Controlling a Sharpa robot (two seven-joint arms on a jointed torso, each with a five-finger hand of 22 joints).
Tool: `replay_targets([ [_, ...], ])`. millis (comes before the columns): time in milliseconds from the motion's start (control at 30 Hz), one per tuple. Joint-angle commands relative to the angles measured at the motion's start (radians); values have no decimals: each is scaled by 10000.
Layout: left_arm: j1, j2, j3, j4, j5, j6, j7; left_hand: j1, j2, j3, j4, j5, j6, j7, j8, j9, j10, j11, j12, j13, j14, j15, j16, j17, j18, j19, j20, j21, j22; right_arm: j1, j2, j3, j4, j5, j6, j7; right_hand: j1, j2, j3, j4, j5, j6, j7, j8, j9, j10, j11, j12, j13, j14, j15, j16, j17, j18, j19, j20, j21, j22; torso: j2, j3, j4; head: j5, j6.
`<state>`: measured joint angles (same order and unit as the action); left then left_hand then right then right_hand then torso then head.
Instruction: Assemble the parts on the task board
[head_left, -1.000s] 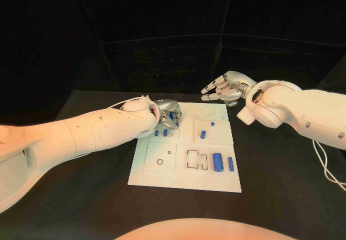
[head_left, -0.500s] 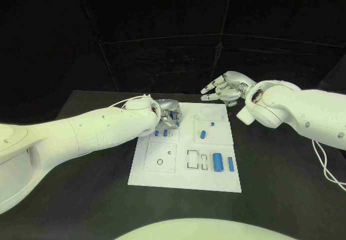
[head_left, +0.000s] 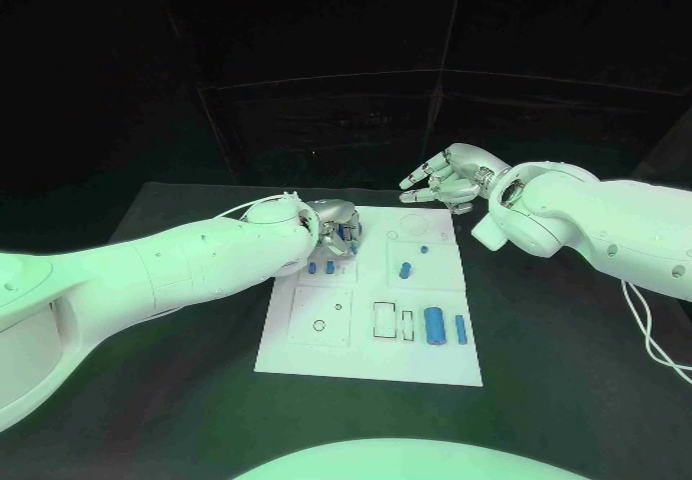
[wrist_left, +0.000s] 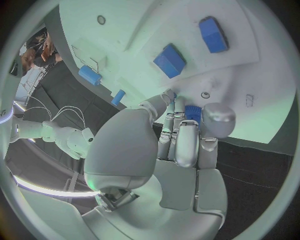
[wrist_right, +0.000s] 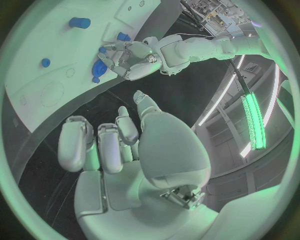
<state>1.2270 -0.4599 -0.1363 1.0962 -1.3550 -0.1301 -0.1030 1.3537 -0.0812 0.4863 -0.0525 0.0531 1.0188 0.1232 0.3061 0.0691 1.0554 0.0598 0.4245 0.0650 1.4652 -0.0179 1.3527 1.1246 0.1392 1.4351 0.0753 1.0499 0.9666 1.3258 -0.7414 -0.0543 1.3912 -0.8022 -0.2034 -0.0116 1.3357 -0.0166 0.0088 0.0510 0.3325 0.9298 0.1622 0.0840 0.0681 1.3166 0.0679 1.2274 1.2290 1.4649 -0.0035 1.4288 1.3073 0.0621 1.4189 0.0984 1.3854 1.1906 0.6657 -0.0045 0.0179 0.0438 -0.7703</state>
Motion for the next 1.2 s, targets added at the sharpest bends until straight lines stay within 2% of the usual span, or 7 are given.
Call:
replay_targets([
  [33, -30, -150, 31, 145, 272, -401, 171, -19, 16, 59, -13, -27, 62, 7, -50, 7, 88, -19, -79, 8, 263, -92, -6, -18, -200, 8, -41, 72, 36, 19, 0, 6, -5, -9, 50, 89, 58, 58, -34, -15, 7, -78, -19, 57, -4, -18, 19, 16, 10, 535, -72, -45, 250, 130, -33, -52, -42, 2, -12, -2, 14, -11, 32],
  [233, -27, -448, 432, 528, 573, -686, 364, -44, -16, 72, -30, -27, 81, 15, -74, 6, 115, -14, -114, 7, 264, -89, -6, -30, -208, 17, -42, 107, 79, 19, -3, 6, -32, -9, 53, 91, 58, 58, -34, -15, 7, -78, -19, 57, -4, -18, 19, 16, 10, 535, -72, -45, 250, 130, -33, -52, -42, 2, -15, -7, 18, -6, 46],
  [400, -6, -890, 590, 897, 815, -625, 709, -76, -42, 92, -50, -27, 127, 14, -98, 8, 166, -16, -156, 9, 267, -89, 3, -29, -217, 27, -42, 147, 129, 19, -24, 6, -43, -9, 64, 87, 58, 58, -34, -15, 7, -78, -19, 57, -4, -18, 19, 16, 10, 535, -72, -45, 250, 130, -33, -52, -42, 2, -26, 4, 24, -10, 48],
  [500, 9, -1256, 629, 1138, 918, -443, 708, -107, -74, 87, -60, -28, 147, 10, -116, 8, 191, -17, -184, 10, 267, -89, 2, -41, -219, 28, -43, 155, 141, 18, -42, 6, -49, -9, 68, 84, 58, 58, -34, -15, 7, -78, -19, 57, -4, -18, 19, 16, 10, 535, -72, -45, 250, 130, -33, -52, -42, 2, -20, 10, 39, 7, 71],
  [767, 16, -1798, 644, 1350, 983, 148, 482, -165, -128, 72, -75, -28, 195, -4, -144, 11, 246, -25, -231, 12, 265, -93, 0, -62, -222, 29, -44, 176, 171, 17, -63, 5, -57, -9, 76, 82, 58, 58, -34, -15, 7, -78, -19, 57, -4, -18, 19, 16, 10, 535, -72, -45, 250, 130, -33, -52, -42, 2, -9, -1, 59, 27, 66],
  [933, 11, -1870, 642, 1293, 990, 331, 419, -179, -141, 72, -82, -28, 215, -12, -154, 12, 270, -32, -248, 13, 261, -97, -7, -83, -223, 29, -46, 183, 182, 17, -65, 5, -57, -9, 81, 86, 58, 58, -34, -15, 7, -78, -19, 57, -4, -18, 19, 16, 10, 535, -72, -45, 250, 130, -33, -52, -42, 2, -9, -3, 42, 45, 67],
  [1200, -35, -1762, 629, 1022, 993, 530, 371, -190, -148, 72, -88, -28, 232, -18, -162, 14, 291, -37, -262, 15, 259, -101, -9, -93, -223, 26, -48, 182, 184, 16, -60, 5, -57, -10, 89, 97, 58, 58, -34, -15, 7, -78, -19, 57, -4, -18, 19, 16, 10, 535, -72, -45, 250, 130, -33, -52, -42, 2, -6, 4, 27, 45, 68],
])
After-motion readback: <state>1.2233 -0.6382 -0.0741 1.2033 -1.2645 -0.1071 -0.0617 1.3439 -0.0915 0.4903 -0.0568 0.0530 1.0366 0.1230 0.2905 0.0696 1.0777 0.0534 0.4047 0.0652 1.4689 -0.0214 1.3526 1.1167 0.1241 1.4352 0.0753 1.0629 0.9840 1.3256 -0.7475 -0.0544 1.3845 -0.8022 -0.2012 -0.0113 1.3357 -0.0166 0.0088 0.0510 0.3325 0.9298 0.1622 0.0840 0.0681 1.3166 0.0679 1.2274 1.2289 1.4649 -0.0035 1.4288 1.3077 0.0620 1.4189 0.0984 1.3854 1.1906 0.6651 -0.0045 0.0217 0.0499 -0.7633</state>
